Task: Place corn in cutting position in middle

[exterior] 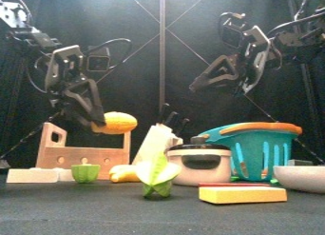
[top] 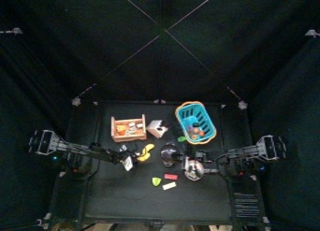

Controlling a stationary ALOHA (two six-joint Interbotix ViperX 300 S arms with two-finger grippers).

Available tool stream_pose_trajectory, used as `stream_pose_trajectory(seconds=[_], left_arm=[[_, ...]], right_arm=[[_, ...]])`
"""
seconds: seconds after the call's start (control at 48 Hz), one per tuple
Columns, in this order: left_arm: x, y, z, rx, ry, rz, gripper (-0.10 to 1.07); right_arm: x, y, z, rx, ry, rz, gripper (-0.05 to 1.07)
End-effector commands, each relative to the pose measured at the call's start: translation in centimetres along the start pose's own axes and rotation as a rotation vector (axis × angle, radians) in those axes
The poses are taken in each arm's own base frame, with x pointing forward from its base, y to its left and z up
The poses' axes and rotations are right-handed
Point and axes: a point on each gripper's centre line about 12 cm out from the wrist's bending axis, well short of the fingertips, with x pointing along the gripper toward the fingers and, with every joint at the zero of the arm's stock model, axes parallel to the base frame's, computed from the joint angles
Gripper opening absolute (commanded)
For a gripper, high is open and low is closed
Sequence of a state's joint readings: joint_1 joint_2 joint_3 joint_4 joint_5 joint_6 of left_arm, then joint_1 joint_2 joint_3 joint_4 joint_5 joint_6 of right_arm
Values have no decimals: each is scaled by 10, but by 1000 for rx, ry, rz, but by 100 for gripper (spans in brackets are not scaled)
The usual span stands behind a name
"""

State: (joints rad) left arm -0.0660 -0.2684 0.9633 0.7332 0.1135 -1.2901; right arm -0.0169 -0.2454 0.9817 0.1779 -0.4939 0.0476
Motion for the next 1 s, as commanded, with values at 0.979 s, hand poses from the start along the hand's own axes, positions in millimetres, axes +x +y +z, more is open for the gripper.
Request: stream_pose_trajectory(seconds=[0.979], left_arm=[[42, -5, 13, -580, -57, -161, 30]], right_arm=[[20, 12, -8, -10, 34, 25, 31]])
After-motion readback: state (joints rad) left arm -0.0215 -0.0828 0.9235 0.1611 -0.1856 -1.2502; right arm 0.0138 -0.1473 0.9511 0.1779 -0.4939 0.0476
